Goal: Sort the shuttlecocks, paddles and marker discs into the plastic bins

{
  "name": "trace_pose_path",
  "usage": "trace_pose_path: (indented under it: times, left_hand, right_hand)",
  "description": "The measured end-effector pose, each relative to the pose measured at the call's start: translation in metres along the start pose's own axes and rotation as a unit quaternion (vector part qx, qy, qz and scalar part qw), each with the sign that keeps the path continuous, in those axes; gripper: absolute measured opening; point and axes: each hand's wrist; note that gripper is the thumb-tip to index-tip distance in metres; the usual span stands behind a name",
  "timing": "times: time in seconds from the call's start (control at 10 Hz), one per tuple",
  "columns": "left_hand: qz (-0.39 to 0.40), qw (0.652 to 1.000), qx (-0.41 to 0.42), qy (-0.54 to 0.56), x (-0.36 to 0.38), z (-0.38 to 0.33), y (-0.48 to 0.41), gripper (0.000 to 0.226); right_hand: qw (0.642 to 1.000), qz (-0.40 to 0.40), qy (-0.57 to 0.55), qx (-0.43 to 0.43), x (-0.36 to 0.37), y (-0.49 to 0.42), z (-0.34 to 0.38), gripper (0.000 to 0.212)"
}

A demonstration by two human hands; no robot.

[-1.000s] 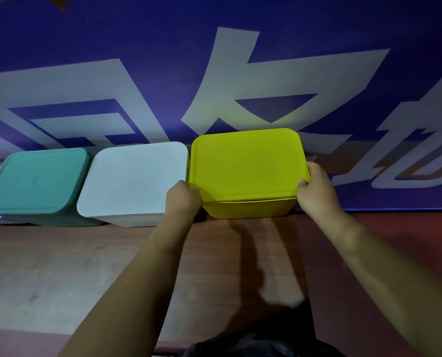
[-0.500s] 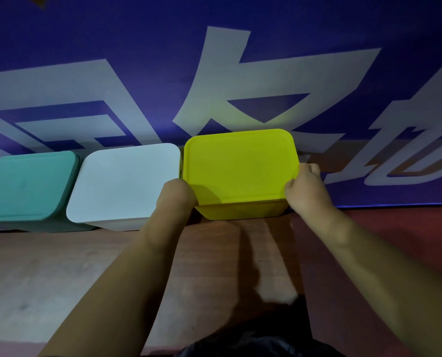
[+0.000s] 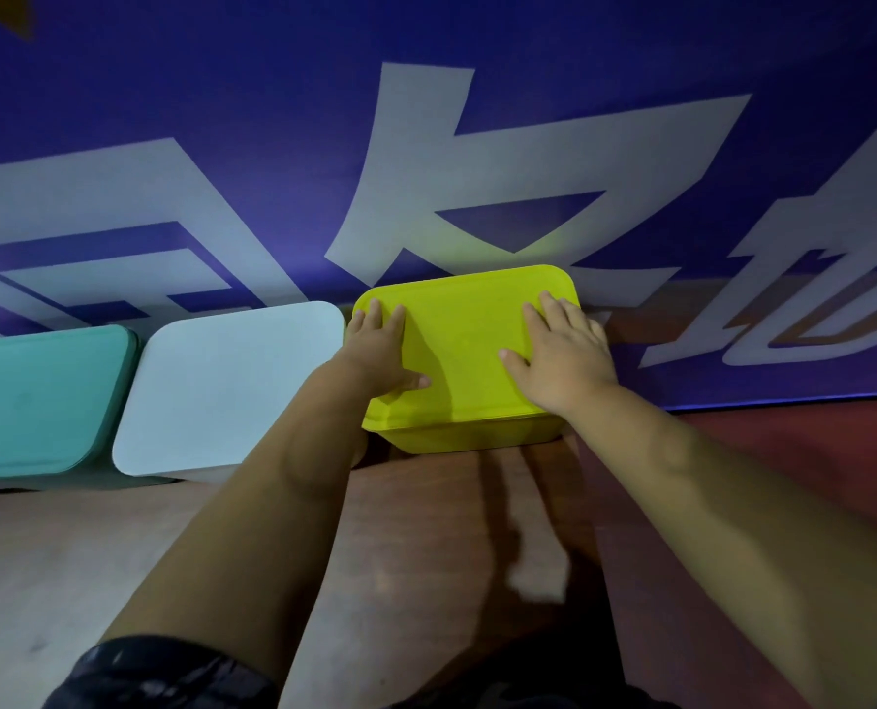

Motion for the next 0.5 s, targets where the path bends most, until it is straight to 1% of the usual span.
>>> trace_pose_path:
  times: [0.1,0.2,0.3,0.4,0.5]
  left_hand:
    - [0.006,1.0,0.0,-0.028,-0.005,0.003,-0.003,0.128]
    - [0.011,0.999,-0.004,-0.052,-0.006,0.001,-0.003,0.129]
    - [0.019,0.999,-0.014,-0.046,-0.008,-0.005,-0.001,0.13]
    - [0.02,0.999,-0.021,-0.026,-0.008,-0.012,0.005,0.123]
    - [-0.001,1.0,0.019,-0.02,-0.007,-0.012,0.01,0.083]
  right_hand:
    - [1.0,0.0,0.014,-0.002,-0.006,-0.002,0.001,0.084]
    - [0.999,0.025,0.035,0.002,-0.016,-0.008,0.003,0.083]
    - [0.997,0.057,0.061,0.005,-0.029,-0.011,0.009,0.079]
    - [0.991,0.11,0.075,0.02,-0.043,-0.015,0.016,0.076]
    - [0.991,0.133,0.026,0.017,-0.059,-0.02,0.026,0.065]
Point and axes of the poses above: each hand's wrist, its own y-axis away from the middle knuckle, its own x-axis out of the palm, z = x × y, and after that the axes turned 7 degrees about z, right-handed
